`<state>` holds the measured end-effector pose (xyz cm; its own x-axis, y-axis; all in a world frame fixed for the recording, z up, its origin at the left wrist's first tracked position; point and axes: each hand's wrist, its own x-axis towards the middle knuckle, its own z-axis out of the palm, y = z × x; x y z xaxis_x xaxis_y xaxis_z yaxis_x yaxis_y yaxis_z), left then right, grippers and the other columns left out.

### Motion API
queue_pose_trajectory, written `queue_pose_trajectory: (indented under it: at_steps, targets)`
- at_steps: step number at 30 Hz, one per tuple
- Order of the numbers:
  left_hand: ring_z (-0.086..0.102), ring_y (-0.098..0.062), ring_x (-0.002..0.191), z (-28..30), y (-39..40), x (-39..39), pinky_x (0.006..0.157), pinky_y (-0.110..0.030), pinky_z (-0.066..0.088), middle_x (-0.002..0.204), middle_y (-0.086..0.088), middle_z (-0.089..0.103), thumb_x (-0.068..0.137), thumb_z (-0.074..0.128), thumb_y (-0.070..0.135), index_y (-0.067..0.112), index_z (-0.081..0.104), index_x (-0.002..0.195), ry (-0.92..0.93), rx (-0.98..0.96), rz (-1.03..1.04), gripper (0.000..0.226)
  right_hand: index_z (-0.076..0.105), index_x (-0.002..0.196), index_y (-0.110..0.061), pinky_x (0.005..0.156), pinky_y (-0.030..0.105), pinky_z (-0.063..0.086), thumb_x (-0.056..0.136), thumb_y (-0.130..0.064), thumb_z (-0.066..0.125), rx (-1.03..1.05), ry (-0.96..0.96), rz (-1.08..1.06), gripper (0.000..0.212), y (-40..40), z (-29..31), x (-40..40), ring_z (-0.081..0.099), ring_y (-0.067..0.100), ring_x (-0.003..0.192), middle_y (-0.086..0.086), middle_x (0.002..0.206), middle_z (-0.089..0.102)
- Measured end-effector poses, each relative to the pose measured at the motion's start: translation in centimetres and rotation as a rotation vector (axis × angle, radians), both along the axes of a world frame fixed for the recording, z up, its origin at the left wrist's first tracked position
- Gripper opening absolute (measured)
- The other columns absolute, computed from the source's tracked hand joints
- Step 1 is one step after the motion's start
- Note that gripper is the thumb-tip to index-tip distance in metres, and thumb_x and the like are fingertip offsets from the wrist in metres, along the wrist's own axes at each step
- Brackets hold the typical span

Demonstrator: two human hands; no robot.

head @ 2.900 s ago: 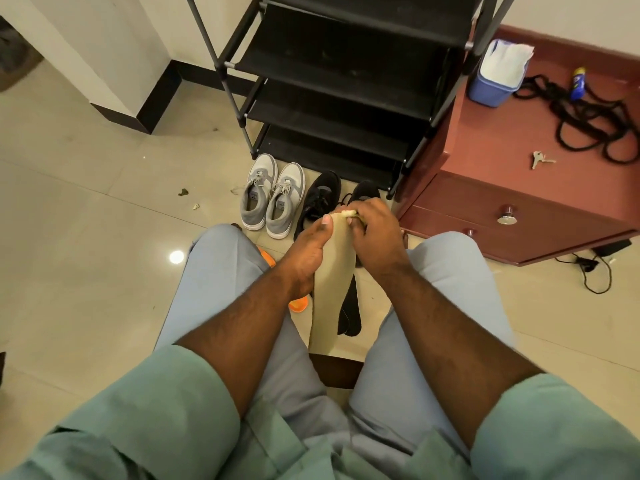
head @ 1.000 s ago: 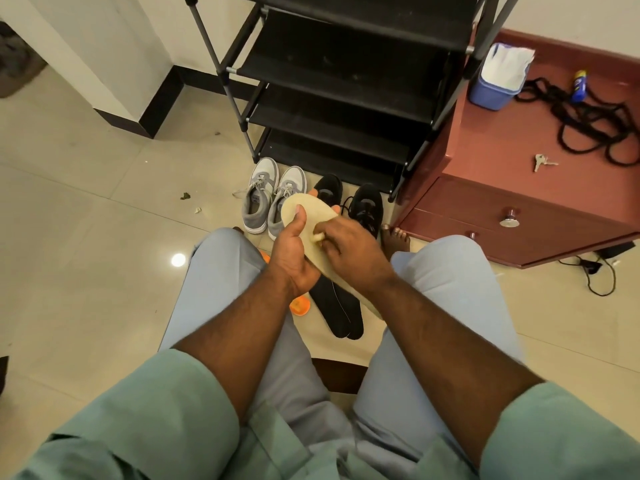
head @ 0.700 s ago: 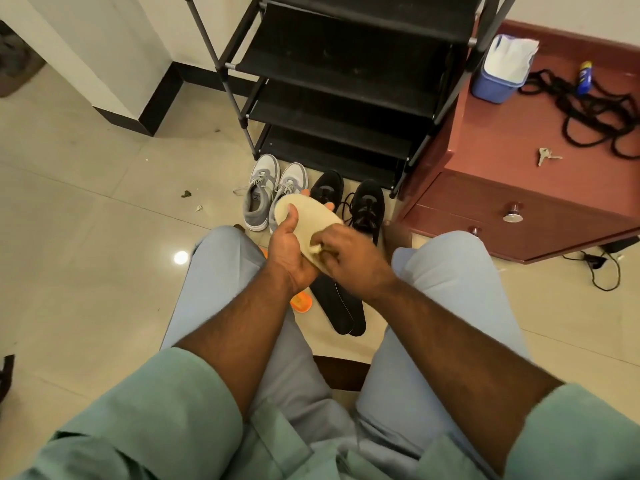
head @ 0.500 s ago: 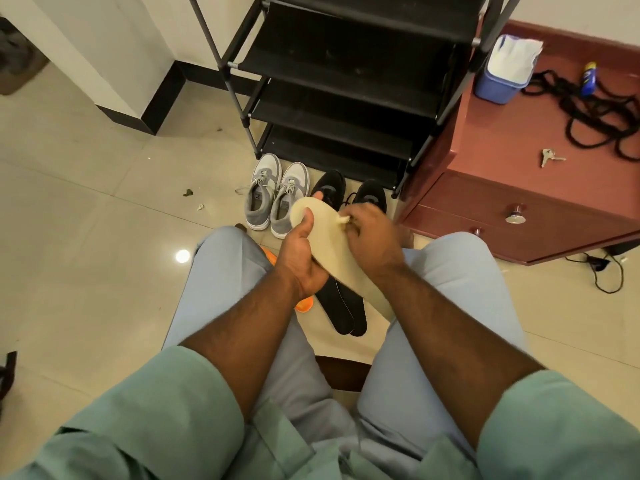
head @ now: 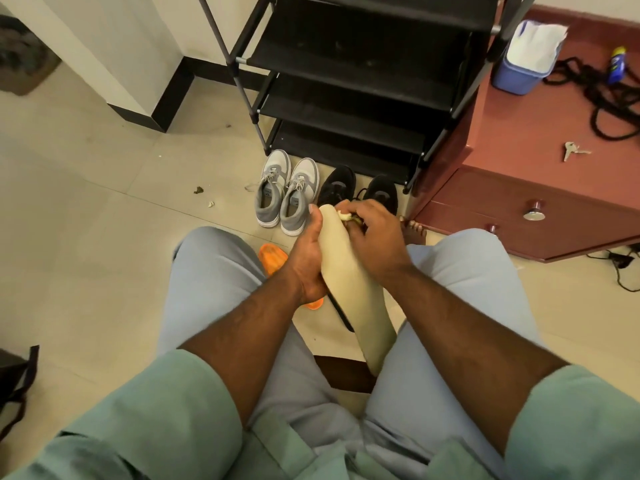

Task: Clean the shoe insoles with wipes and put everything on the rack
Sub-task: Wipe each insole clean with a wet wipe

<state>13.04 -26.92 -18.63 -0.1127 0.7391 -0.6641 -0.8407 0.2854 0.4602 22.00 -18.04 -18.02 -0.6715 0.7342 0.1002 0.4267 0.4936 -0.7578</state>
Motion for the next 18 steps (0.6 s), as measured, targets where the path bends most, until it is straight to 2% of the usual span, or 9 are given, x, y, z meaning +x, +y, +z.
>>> queue_pose_trajectory:
  at_steps: [3, 6, 8, 11, 12, 16, 18]
  targets:
    - [0.06, -0.027, 0.121, 0.1, 0.2, -0.9, 0.092, -0.041, 0.053, 0.138, -0.009, 0.059, 0.096, 0.027, 0.065, 0.033, 0.045, 0.146, 0.052, -0.002, 0.088, 0.062, 0.066, 0.104, -0.005, 0.081, 0.006, 0.036, 0.085, 0.0, 0.059, 0.058, 0.096, -0.033, 0.021, 0.3, 0.6, -0.3, 0.05, 0.006, 0.092, 0.006, 0.099, 0.064]
    - [0.064, -0.024, 0.116, -0.4, 0.5, -1.1, 0.094, -0.041, 0.051, 0.129, -0.006, 0.066, 0.098, 0.029, 0.061, 0.034, 0.053, 0.137, 0.046, -0.012, 0.119, 0.053, 0.066, 0.1, -0.006, 0.083, 0.026, 0.047, 0.082, -0.001, 0.06, 0.114, 0.022, 0.12, 0.02, -0.1, 0.2, -0.9, 0.057, 0.016, 0.092, 0.007, 0.097, 0.064]
    - [0.067, -0.023, 0.112, -0.7, 0.7, -0.7, 0.09, -0.038, 0.053, 0.122, -0.006, 0.07, 0.1, 0.027, 0.06, 0.032, 0.056, 0.132, 0.062, -0.032, 0.072, 0.052, 0.066, 0.103, -0.009, 0.086, 0.037, 0.048, 0.084, -0.005, 0.057, 0.13, -0.036, 0.161, 0.021, -0.3, -0.6, -1.1, 0.058, 0.02, 0.096, 0.006, 0.1, 0.064]
    - [0.063, -0.029, 0.118, -1.0, 0.7, -0.5, 0.094, -0.041, 0.053, 0.126, -0.013, 0.067, 0.099, 0.024, 0.063, 0.022, 0.055, 0.136, 0.116, -0.06, -0.057, 0.063, 0.066, 0.106, -0.009, 0.088, 0.031, 0.046, 0.086, -0.004, 0.058, 0.025, -0.013, -0.074, 0.022, 0.6, -1.0, -1.2, 0.057, 0.018, 0.098, 0.006, 0.104, 0.063]
    - [0.062, -0.029, 0.119, -1.1, 0.8, -0.6, 0.095, -0.041, 0.052, 0.127, -0.014, 0.066, 0.099, 0.024, 0.063, 0.021, 0.055, 0.136, 0.123, -0.07, -0.076, 0.065, 0.066, 0.105, -0.008, 0.087, 0.029, 0.046, 0.085, -0.002, 0.059, 0.006, 0.006, -0.093, 0.022, 0.8, -0.9, -1.2, 0.057, 0.018, 0.098, 0.006, 0.103, 0.063]
    - [0.059, -0.022, 0.124, -1.8, 1.1, -1.0, 0.103, -0.039, 0.048, 0.135, -0.005, 0.062, 0.099, 0.021, 0.061, 0.033, 0.049, 0.142, 0.12, -0.043, -0.032, 0.058, 0.067, 0.107, -0.006, 0.086, 0.023, 0.047, 0.084, 0.0, 0.063, -0.061, 0.043, 0.112, 0.024, 0.2, -0.7, -1.2, 0.058, 0.015, 0.097, 0.007, 0.103, 0.065]
    - [0.063, -0.025, 0.117, -1.8, 1.6, -1.0, 0.101, -0.043, 0.05, 0.124, -0.008, 0.068, 0.096, 0.019, 0.067, 0.029, 0.056, 0.134, 0.134, -0.074, -0.073, 0.065, 0.068, 0.108, -0.009, 0.087, 0.022, 0.046, 0.086, -0.004, 0.062, -0.155, 0.027, -0.038, 0.024, 1.3, -1.0, -1.6, 0.056, 0.011, 0.097, 0.004, 0.105, 0.064]
